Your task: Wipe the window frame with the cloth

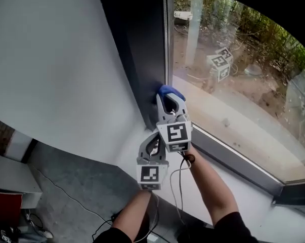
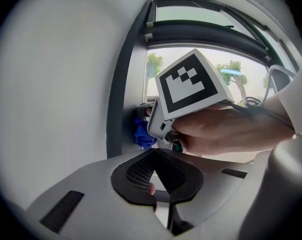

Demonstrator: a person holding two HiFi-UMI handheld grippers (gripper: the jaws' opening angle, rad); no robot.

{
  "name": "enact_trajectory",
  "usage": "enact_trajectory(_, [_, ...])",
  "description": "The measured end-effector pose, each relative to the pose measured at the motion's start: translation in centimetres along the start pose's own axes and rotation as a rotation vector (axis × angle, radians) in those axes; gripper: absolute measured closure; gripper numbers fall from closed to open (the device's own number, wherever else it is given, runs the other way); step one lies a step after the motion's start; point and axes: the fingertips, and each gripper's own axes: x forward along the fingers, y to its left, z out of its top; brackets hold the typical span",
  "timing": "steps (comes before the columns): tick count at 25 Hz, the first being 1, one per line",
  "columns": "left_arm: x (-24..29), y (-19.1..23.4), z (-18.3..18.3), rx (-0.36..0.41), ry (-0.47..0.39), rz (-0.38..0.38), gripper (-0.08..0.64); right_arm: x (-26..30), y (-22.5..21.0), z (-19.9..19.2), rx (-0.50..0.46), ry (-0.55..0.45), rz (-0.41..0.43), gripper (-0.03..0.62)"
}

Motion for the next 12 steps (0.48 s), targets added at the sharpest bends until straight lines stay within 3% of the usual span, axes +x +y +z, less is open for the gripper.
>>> enact_trajectory(5, [-0.7, 2.5, 1.4, -0.041, 0.016, 0.062, 0.555, -0.2, 0.2, 0.0, 0.091, 0.081, -0.013, 0.569])
enact_trajectory(12, [0.0, 3.0, 5.0, 0.018, 0.042, 0.063, 0.557, -0.1, -0.3, 1.4, 0.101, 0.123, -0.044, 0.569])
